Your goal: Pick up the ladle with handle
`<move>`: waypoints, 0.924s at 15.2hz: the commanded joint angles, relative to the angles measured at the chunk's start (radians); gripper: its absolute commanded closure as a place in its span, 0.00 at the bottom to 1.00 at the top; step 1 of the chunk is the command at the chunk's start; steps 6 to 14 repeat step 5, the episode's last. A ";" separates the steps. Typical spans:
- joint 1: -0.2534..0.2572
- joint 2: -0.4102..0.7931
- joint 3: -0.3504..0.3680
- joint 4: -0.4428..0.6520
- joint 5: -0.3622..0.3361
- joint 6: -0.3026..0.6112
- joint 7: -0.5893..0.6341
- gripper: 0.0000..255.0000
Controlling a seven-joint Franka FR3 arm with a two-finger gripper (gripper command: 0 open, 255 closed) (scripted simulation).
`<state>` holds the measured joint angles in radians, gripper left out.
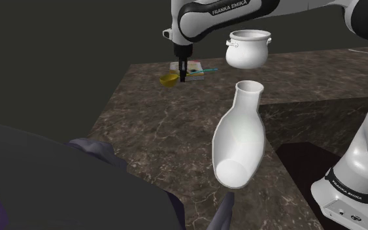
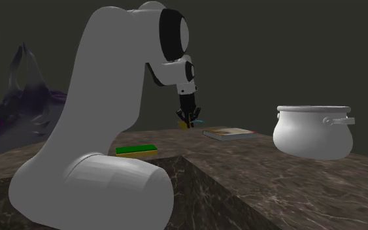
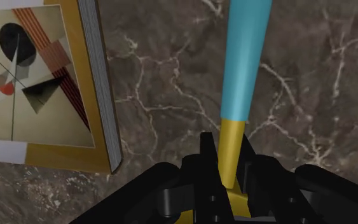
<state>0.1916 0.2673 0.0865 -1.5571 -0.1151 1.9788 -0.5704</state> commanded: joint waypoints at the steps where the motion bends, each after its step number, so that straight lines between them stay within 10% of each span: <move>1: 0.000 -0.004 0.000 0.021 0.001 -0.025 -0.003 1.00; 14: 0.000 -0.004 0.001 0.050 0.002 -0.054 -0.006 1.00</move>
